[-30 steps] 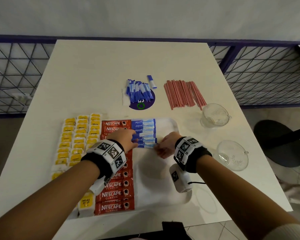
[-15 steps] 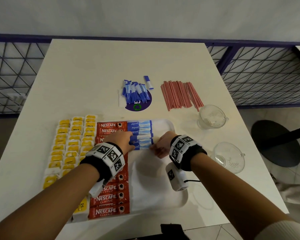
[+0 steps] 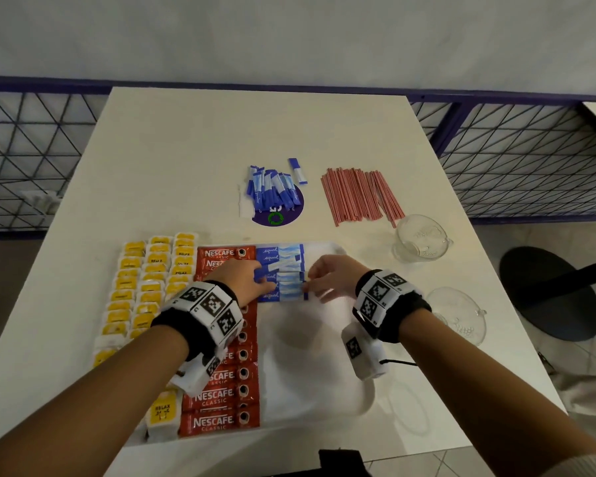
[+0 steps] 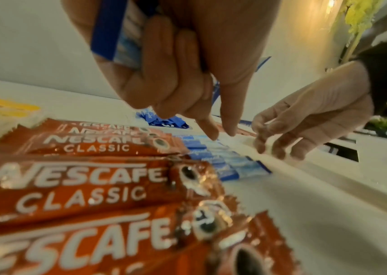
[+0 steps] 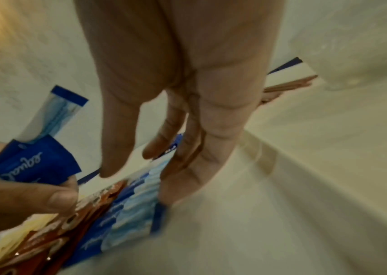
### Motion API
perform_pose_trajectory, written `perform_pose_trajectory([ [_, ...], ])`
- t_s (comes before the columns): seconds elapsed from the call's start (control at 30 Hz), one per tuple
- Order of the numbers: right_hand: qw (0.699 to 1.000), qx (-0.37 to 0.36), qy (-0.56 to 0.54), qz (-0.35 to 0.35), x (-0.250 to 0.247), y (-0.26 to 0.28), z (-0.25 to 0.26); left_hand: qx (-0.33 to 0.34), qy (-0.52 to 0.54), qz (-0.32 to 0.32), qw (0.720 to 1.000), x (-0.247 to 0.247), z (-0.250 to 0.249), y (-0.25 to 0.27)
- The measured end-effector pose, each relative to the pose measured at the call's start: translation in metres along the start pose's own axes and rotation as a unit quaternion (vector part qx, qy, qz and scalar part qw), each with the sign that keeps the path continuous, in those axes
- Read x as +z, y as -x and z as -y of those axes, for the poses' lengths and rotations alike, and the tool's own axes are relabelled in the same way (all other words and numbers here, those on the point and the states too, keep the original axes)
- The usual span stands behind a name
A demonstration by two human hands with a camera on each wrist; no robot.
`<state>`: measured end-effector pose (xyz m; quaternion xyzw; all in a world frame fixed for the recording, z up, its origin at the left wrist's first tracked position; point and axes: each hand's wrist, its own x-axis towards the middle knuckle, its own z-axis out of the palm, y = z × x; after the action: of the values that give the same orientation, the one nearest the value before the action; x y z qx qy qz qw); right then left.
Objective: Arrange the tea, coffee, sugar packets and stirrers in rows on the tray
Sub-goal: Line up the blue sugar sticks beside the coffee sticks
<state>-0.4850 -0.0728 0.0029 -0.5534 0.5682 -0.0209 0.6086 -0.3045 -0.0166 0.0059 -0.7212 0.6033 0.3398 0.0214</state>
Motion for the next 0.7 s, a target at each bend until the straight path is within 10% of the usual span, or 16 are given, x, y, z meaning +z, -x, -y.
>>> perform_pose_trajectory([
  [0.3,0.981,-0.189,0.035,0.013,0.008,0.026,0.036,0.028,0.077,0.072,0.994,-0.007,-0.005,0.011],
  [0.5,0.986,-0.159,0.030,-0.033,0.007,0.023,0.041,0.026,0.171,0.071,0.982,-0.017,0.013,0.017],
  [0.7,0.992,-0.101,-0.065,-0.040,0.008,0.023,0.034,-0.036,0.438,0.032,0.898,-0.026,0.026,0.023],
])
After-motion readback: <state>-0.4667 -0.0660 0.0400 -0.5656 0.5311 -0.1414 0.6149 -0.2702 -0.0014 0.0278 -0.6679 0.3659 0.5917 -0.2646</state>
